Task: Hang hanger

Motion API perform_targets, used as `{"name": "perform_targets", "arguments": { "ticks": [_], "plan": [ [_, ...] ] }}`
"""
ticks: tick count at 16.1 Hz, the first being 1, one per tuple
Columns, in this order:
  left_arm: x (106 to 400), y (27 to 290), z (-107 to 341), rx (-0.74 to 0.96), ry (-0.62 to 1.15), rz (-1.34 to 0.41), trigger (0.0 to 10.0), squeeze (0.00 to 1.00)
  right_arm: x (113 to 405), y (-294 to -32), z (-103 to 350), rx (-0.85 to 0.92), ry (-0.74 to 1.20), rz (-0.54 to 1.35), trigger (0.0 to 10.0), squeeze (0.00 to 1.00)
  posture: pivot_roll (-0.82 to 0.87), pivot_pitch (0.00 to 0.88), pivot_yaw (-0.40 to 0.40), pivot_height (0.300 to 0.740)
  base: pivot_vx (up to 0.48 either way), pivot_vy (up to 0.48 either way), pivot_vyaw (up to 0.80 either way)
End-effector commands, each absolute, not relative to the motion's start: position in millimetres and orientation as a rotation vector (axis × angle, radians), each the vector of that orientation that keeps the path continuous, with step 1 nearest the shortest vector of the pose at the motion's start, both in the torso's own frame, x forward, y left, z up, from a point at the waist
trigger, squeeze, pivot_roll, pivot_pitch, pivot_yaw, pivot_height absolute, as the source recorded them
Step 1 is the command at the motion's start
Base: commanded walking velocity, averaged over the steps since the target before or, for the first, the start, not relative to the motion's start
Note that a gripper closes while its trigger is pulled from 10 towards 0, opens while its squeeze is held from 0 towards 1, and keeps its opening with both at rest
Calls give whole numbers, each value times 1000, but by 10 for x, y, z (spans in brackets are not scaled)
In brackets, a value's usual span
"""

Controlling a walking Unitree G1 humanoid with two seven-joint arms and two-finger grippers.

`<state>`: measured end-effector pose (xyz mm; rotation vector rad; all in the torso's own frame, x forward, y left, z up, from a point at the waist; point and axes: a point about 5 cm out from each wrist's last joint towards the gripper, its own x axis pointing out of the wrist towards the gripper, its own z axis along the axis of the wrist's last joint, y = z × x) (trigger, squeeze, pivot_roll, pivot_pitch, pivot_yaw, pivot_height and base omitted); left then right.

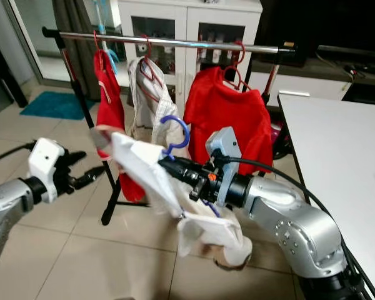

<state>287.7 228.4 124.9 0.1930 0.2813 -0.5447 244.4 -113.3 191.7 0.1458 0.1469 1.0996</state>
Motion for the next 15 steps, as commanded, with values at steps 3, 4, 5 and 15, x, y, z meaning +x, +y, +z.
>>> {"name": "perform_targets", "arguments": {
  "ticks": [3,4,5,15],
  "plan": [
    [2902,2222,1238,89,250,-652,9176,0,2381,-1136,2058,151,102,1177,10000,0,0,0,20,740,0,0,0],
    [2896,2226,1220,95,253,-699,5922,0,2371,-1142,2055,149,107,1186,10000,0,-5,0,25,740,0,0,0],
    [2886,2237,1207,107,255,-728,4941,0,2365,-1149,2052,148,109,1188,10000,0,-5,0,24,740,0,0,0],
    [2954,2259,1165,78,218,-822,0,0,2351,-1168,2093,170,107,1220,10000,0,-9,0,21,740,0,0,0]
  ]
}}
